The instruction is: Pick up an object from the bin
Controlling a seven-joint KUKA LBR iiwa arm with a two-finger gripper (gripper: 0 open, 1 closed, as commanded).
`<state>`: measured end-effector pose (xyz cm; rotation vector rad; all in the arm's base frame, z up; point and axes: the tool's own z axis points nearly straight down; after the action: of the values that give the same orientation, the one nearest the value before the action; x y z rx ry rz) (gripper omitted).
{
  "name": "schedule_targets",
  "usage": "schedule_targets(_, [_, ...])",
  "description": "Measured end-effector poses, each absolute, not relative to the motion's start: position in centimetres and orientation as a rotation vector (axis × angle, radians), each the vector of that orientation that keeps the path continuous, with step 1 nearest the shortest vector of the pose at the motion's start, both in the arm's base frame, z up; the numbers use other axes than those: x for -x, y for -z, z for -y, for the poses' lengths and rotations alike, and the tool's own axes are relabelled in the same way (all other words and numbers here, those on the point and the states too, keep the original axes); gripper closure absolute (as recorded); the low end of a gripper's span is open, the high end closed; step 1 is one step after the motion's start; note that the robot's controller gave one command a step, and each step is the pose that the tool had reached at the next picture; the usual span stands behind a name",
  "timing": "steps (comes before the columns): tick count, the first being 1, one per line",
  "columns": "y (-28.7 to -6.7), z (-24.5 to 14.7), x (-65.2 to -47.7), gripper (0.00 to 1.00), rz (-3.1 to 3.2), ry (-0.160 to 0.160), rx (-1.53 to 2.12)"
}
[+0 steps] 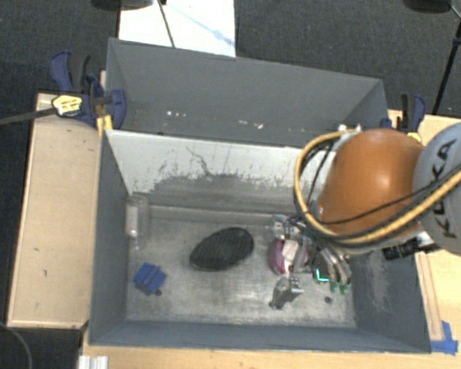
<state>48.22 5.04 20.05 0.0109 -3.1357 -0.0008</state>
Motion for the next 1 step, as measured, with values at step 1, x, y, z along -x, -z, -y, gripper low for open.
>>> schedule_targets(1, [-10.78, -9.33, -59.30, 0.00, 3.143, 0.002, -0.125])
